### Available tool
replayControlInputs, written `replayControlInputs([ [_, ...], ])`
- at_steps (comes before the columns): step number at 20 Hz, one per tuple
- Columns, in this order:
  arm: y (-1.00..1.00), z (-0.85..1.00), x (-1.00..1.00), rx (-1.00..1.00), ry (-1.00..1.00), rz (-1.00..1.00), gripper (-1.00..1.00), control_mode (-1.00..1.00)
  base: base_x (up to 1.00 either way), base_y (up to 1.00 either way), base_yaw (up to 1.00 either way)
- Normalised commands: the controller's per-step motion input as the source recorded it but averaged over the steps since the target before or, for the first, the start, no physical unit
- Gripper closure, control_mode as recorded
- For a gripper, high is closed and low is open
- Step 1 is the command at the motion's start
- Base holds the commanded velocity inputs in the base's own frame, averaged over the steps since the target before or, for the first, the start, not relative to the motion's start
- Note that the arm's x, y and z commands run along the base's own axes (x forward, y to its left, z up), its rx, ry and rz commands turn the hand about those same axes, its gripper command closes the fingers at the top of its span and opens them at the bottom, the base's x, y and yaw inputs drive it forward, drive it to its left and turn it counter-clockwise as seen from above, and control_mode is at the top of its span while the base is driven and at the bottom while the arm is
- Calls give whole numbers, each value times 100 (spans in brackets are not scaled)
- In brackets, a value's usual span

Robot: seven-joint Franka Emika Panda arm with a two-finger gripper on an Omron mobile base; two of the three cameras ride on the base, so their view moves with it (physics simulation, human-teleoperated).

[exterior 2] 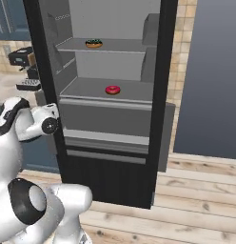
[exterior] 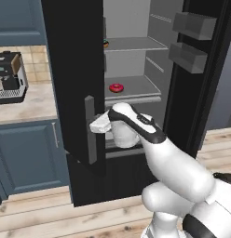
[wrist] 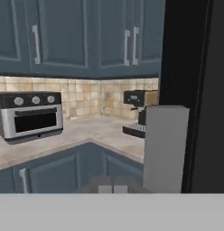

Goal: Take the donuts from the fridge and place them on the empty tray on the dining counter.

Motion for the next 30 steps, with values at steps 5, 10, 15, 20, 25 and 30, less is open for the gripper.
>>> replayControlInputs([
  [5, -100, 100, -100, 26, -18, 24, 100, -100, 0, 0, 0],
  [10, -88, 70, -36, 39, -5, 31, 100, -100, 0, 0, 0],
  [15, -39, 8, 79, 33, -11, 35, 100, -100, 0, 0, 0],
  [20, -8, -14, 79, 13, -16, 21, 100, -100, 0, 0, 0],
  [25, 3, -18, 87, 1, -6, 8, 100, -100, 0, 0, 0],
  [30, 49, -15, 66, -9, 0, -3, 100, -100, 0, 0, 0],
])
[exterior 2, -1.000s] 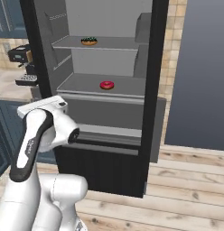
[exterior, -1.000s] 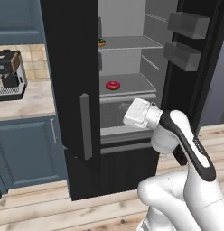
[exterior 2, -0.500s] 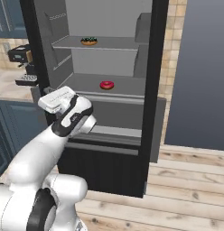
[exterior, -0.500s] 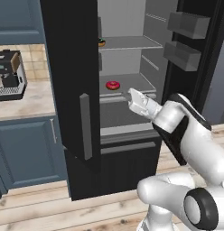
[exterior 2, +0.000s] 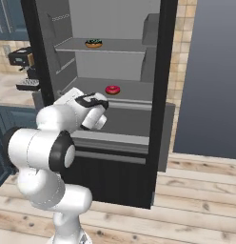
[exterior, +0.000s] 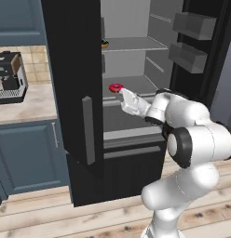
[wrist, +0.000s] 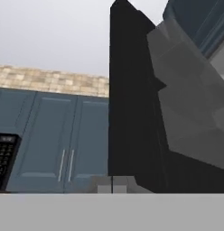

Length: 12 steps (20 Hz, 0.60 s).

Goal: Take the donuts from the fridge and place them on the empty tray on the dining counter.

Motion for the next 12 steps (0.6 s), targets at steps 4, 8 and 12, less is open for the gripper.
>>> replayControlInputs([
  [4, 51, -21, 71, -15, 0, -9, 100, -100, 0, 0, 0],
  [8, 12, -18, 72, -13, 5, -8, 100, -100, 0, 0, 0],
  [12, 42, -9, 21, -5, 1, -1, 100, -100, 0, 0, 0],
])
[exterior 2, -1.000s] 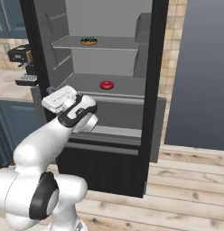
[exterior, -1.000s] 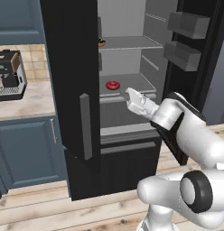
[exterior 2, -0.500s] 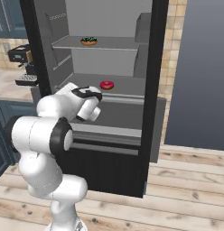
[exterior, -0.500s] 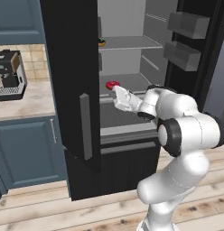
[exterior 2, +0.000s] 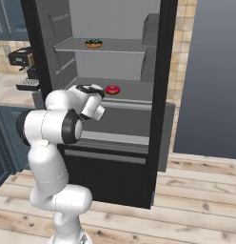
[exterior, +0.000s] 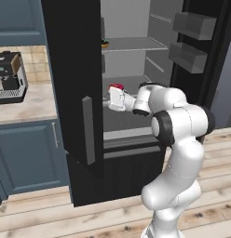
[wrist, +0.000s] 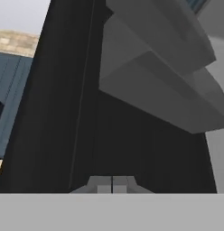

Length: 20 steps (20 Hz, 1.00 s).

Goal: Take the donuts from the fridge and place them on the empty tray on the dining counter.

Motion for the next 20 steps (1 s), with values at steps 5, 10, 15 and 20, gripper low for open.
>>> replayControlInputs([
  [5, 73, 0, -1, 0, -2, 14, 100, -100, 0, 0, 0],
  [10, 89, 0, -27, 0, -1, 24, 100, -100, 0, 0, 0],
  [15, 100, -4, -22, -3, -1, 29, 100, -100, 0, 0, 0],
  [20, 100, -1, -7, -11, -13, -2, 100, -100, 0, 0, 0],
])
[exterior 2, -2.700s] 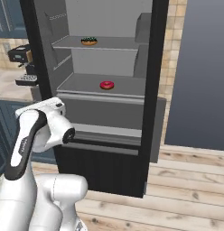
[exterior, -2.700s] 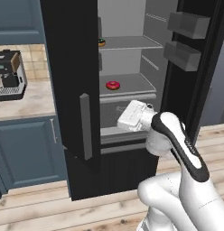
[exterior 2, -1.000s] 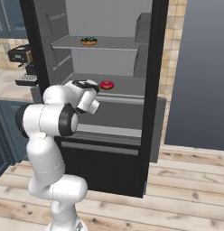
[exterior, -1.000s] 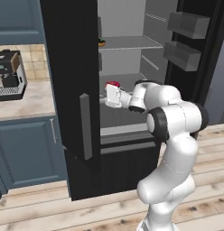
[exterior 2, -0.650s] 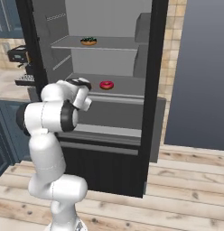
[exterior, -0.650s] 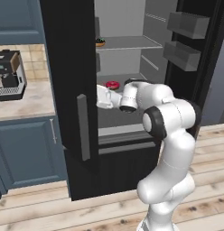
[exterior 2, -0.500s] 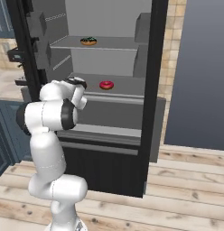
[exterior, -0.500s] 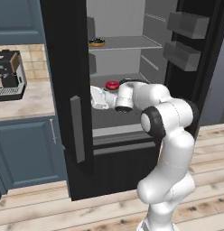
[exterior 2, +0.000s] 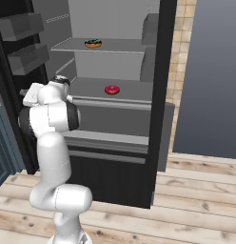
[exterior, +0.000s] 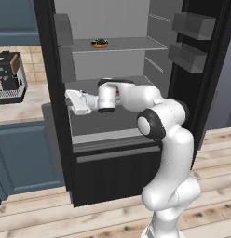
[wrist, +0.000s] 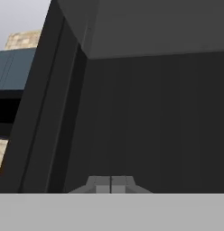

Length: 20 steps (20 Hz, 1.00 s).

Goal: Take the donuts from the fridge and place them on the empty tray on the dining counter.

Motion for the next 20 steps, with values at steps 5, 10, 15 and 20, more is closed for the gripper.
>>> replayControlInputs([
  [5, 4, 4, -11, -1, 1, -3, 100, -100, 0, 0, 0],
  [10, -98, 14, -14, -7, 10, -36, 100, -100, 0, 0, 0],
  [15, -93, 0, 0, -26, 13, -58, 100, -100, 0, 0, 0],
  [20, -74, 5, 7, -32, 25, -64, 100, -100, 0, 0, 0],
])
